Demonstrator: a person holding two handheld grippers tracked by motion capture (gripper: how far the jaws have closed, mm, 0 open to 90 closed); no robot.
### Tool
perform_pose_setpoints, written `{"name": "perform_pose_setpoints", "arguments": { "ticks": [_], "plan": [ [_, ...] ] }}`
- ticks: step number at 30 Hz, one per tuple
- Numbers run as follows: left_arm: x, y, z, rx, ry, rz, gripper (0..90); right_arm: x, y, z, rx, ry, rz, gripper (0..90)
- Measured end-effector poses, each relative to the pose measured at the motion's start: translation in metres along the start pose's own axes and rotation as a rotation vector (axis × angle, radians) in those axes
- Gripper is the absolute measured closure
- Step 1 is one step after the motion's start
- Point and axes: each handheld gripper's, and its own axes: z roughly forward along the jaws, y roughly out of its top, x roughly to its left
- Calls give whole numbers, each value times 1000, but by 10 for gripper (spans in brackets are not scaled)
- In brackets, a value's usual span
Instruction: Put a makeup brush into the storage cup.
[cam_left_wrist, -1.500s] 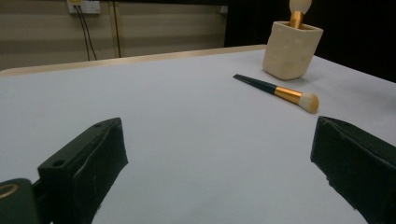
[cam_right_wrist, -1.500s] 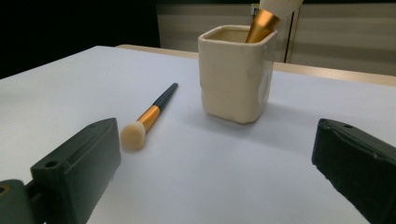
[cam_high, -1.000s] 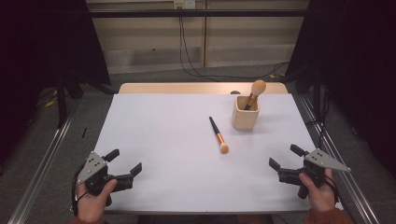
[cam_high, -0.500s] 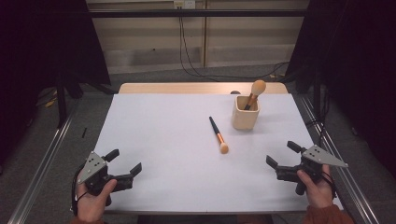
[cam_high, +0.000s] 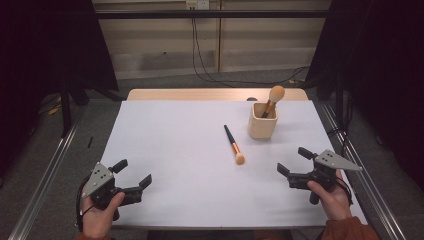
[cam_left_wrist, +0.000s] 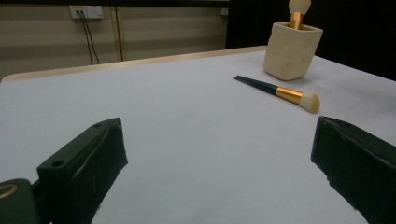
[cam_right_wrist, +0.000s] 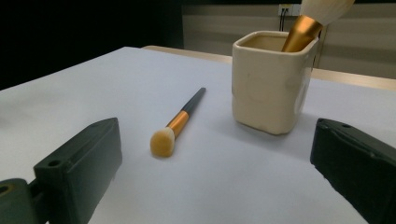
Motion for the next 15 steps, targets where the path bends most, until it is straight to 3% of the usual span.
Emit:
{"name": "perform_pose_setpoints", "arguments": {
  "ticks": [6, 15],
  "plan": [
    [0, -1, -4, -5, 12, -8, 30, 1, 11, 8, -27, 3, 13, 6],
    [1, -1, -7, 0, 14, -17, 28, 0, 23, 31, -34, 19, -14, 8]
  ]
}}
